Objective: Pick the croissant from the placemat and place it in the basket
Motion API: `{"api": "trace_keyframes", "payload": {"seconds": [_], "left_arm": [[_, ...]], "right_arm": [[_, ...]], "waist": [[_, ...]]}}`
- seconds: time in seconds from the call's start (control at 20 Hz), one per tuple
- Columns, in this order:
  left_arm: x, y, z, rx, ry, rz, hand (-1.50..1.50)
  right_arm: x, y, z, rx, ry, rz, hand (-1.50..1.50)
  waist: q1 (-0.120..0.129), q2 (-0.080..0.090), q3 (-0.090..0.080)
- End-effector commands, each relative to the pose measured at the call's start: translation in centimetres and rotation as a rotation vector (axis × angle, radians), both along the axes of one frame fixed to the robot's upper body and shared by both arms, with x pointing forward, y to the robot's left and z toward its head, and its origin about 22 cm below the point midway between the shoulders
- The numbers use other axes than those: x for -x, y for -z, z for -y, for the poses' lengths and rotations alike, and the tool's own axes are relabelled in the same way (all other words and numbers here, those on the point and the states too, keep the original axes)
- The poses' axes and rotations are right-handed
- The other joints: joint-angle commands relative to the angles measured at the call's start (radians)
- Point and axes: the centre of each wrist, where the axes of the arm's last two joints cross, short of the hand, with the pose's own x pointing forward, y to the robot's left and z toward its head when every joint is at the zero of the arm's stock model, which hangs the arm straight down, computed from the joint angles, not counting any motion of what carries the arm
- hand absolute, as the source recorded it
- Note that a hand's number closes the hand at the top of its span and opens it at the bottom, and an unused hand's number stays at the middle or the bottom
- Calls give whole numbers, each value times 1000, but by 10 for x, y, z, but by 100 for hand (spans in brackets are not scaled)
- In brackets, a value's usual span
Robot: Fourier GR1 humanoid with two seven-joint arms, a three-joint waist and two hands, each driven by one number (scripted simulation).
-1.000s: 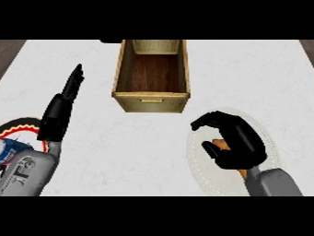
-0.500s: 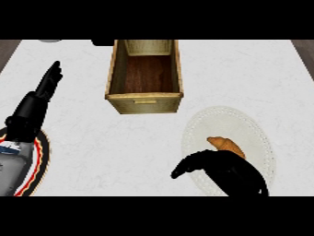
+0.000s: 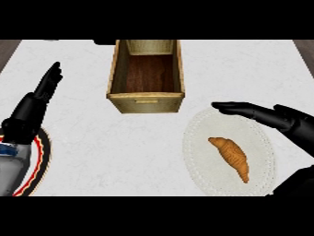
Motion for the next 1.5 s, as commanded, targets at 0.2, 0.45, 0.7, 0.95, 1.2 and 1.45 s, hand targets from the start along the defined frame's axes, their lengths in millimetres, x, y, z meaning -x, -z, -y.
{"api": "trace_keyframes", "payload": {"seconds": [0.2, 0.45, 0.7, 0.95, 1.2, 1.45], "left_arm": [[-2, -10, -2, -1, 33, 13, 0], [-6, -13, -3, 4, 10, 8, 0], [5, -14, -9, 5, 4, 16, 0], [11, -3, 1, -2, 8, 18, 0], [12, -3, -28, 3, 3, 19, 0], [7, -14, -14, -5, -4, 4, 0]], "right_arm": [[-22, -73, 20, 564, -231, 100, -150], [-51, -74, 19, 653, -329, 45, -150], [-68, -55, 30, 727, -327, 10, -150], [-84, -35, 11, 763, -336, 34, -150], [-73, 1, 3, 810, -389, 37, -150], [-75, 49, -20, 897, -412, 25, -150]], "waist": [[28, 11, 2], [10, 10, 3], [7, 9, 4], [11, 10, 4], [2, 8, 4], [3, 7, 4]]}}
